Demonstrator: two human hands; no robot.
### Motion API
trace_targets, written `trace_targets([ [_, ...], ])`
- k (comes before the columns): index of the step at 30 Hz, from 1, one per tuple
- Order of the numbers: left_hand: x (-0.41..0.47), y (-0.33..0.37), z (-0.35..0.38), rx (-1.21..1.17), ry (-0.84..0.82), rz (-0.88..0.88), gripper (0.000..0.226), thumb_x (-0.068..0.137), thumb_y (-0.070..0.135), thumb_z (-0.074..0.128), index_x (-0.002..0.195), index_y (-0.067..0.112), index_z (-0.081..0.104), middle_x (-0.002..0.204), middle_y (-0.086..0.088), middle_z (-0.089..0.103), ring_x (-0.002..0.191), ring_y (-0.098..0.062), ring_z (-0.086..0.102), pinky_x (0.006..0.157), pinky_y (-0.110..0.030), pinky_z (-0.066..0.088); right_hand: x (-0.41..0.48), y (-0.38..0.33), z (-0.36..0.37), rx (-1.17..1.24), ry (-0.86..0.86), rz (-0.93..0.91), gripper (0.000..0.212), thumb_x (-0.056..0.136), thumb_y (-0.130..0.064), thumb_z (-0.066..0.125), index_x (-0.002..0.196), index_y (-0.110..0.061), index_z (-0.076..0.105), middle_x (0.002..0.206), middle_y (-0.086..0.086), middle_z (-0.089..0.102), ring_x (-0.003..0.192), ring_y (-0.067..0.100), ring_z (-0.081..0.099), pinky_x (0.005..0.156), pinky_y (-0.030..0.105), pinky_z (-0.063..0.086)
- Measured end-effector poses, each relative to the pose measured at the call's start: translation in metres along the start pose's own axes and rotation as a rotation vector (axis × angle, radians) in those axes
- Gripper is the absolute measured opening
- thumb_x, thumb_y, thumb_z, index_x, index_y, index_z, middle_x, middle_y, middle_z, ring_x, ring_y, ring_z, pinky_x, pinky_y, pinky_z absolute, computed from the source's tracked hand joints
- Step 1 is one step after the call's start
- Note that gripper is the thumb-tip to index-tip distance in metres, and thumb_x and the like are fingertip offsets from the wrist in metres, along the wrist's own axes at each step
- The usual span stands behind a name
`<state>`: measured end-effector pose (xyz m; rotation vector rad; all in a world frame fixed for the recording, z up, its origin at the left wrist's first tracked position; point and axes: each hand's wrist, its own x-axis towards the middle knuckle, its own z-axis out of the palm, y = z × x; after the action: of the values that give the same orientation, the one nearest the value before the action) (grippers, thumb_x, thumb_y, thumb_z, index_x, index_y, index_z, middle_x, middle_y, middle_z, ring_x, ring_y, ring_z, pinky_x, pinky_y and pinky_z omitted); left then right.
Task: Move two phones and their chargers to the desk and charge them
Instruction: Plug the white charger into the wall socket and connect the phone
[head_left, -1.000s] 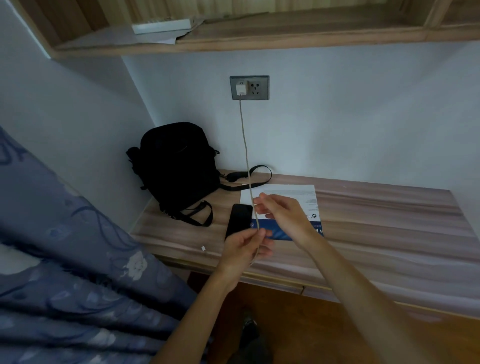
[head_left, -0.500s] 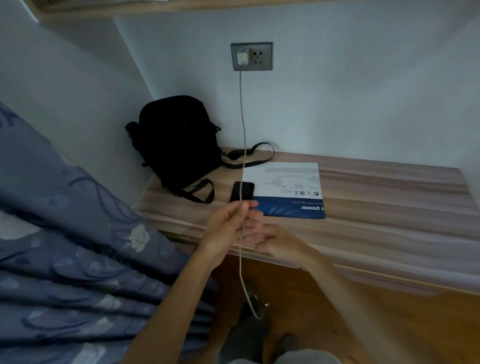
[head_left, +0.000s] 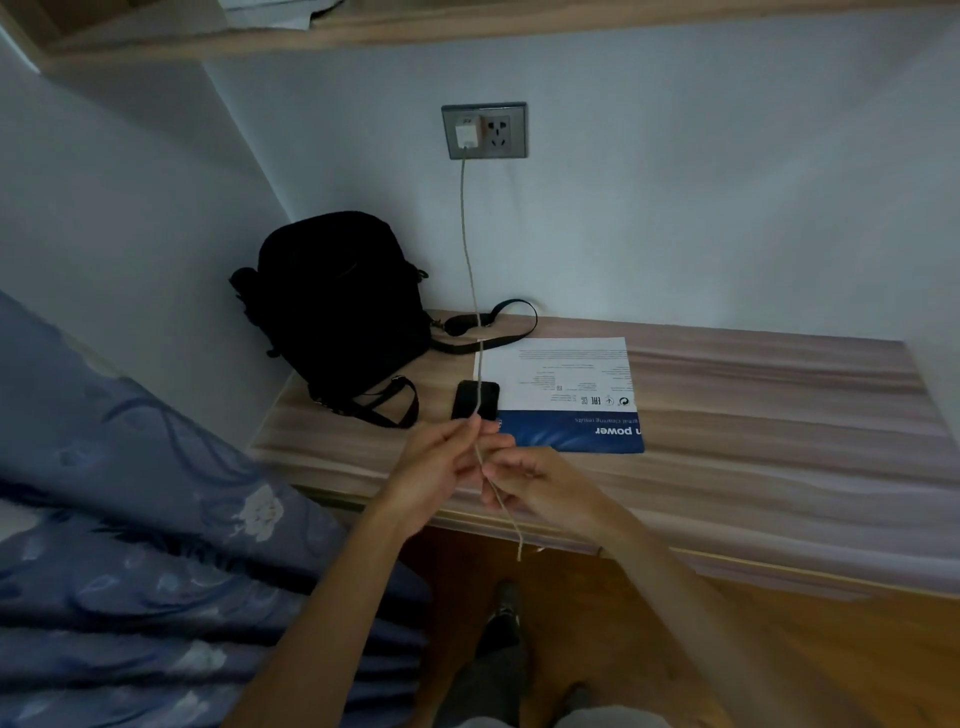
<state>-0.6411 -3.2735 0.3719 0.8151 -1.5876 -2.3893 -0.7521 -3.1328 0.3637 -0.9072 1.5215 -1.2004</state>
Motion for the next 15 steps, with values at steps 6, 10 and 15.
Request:
trace_targets([
  [6, 0.019, 0.008, -0.048, -0.047, 0.308, 0.046, 0.030, 0.102, 0.027, 0.050, 0.115, 0.004, 0.065, 0.105, -0.010, 0.078, 0.101, -0.021, 0.075, 0.079, -0.027, 0.061, 0.008, 0.026, -0.007, -0.185, -0.044, 0.126, 0.021, 0.102, -0.019, 0.050, 0.096, -0.011, 0.068, 0.077, -0.004, 0.068, 0.069, 0.001, 0.066, 0.075, 0.021, 0.055],
  [10, 0.029, 0.022, -0.087, 0.008, 0.509, 0.065, 0.030, 0.103, 0.030, 0.050, 0.112, 0.007, 0.066, 0.101, -0.006, 0.077, 0.095, -0.016, 0.074, 0.075, -0.024, 0.059, 0.011, 0.039, -0.019, -0.220, -0.013, 0.169, 0.021, 0.100, -0.018, 0.052, 0.100, -0.008, 0.071, 0.087, 0.003, 0.072, 0.074, 0.004, 0.068, 0.073, 0.018, 0.054],
  [15, 0.039, 0.014, -0.095, 0.678, 0.769, 0.075, 0.042, 0.101, 0.026, 0.057, 0.138, 0.006, 0.055, 0.133, -0.016, 0.062, 0.122, -0.032, 0.060, 0.102, -0.043, 0.049, 0.029, 0.030, -0.018, -0.283, 0.022, 0.141, 0.020, 0.101, -0.022, 0.052, 0.094, -0.018, 0.070, 0.074, -0.005, 0.067, 0.065, 0.000, 0.063, 0.067, 0.018, 0.050],
])
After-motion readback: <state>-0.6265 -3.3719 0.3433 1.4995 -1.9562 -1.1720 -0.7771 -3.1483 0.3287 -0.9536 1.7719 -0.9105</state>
